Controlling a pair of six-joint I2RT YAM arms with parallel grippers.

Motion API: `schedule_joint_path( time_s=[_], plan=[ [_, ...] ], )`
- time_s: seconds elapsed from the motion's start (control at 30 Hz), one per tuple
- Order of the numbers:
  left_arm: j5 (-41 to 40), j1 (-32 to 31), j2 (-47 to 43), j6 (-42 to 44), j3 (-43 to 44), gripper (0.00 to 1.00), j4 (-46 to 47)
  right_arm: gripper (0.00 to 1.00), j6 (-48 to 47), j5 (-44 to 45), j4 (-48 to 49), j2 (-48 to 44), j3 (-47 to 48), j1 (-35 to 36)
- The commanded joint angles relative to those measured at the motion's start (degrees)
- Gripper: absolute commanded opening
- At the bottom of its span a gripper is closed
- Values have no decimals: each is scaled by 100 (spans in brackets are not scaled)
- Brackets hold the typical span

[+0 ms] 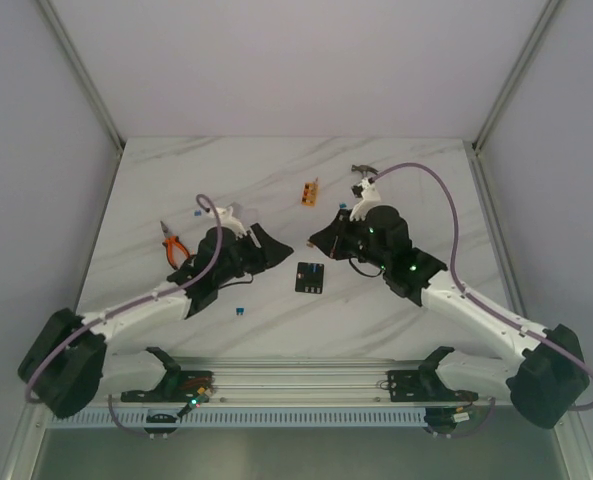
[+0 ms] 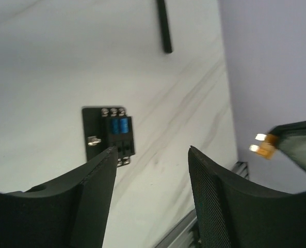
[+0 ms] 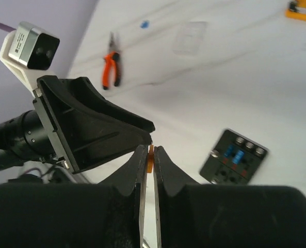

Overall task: Snap on the fuse box
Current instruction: Pick up the fuse from the center of the board, then install the fuse at the fuse box base.

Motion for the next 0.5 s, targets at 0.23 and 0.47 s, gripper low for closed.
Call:
schedule_joint_path(
  time_s=[0.23, 0.47],
  plan=[
    [1012, -14, 1943, 849, 952, 69, -861, 0, -722, 1228, -2955, 617, 1066, -22],
    [1237, -54, 2498, 808, 1060, 62, -859, 0, -932, 1221, -3456, 1243, 1470, -22]
  ],
)
